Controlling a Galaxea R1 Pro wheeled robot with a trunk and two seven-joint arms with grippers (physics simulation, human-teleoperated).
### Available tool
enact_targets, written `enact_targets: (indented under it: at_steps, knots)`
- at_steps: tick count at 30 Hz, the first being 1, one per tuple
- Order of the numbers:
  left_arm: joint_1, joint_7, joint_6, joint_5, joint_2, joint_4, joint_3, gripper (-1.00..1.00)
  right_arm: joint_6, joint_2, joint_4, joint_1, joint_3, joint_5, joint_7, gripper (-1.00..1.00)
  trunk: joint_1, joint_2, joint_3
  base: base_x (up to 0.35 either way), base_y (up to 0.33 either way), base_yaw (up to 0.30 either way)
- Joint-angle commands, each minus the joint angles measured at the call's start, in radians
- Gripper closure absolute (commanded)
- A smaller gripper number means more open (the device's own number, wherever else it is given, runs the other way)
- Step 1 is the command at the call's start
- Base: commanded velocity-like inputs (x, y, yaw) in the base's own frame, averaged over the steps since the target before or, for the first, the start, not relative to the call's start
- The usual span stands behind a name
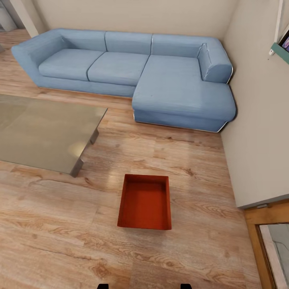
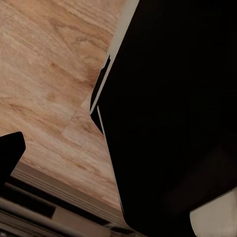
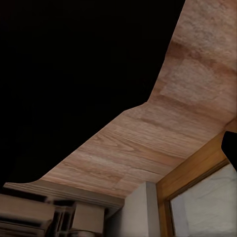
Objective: Move the two storage containers from the living room to the garage. In the garage, place one container on the floor and stack the other container on top of it (either order is fine).
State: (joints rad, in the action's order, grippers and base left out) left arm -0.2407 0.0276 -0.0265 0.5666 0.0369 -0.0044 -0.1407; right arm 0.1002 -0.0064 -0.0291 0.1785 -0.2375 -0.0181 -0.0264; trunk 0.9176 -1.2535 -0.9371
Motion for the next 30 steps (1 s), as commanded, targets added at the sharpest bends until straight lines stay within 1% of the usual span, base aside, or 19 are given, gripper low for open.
enact_targets:
  at_steps: [1,5,28,30]
  knots:
    - [0.0,0.003,-0.001,0.008,0.0,0.0,-0.008,-1.0,0.006,0.001,-0.003,0.001,-0.006,-0.002,-0.003,-1.0,0.0,0.0,0.0,0.0,0.0,0.0]
    - [0.0,0.003,0.0,0.011,0.0,0.0,-0.008,-1.0,0.006,0.001,-0.003,0.001,-0.006,-0.002,-0.003,-1.0,0.0,0.0,0.0,0.0,0.0,0.0]
    - [0.0,0.002,-0.001,0.01,-0.002,0.0,-0.008,-1.0,0.006,0.0,-0.003,0.001,-0.006,-0.001,-0.003,-1.0,0.088,-0.161,-0.073,0.0,0.0,0.0]
    - [0.0,0.002,-0.001,0.01,-0.002,0.0,-0.008,-1.0,0.007,0.0,-0.003,0.001,-0.006,0.0,-0.003,-1.0,0.088,-0.161,-0.073,0.0,0.0,0.0]
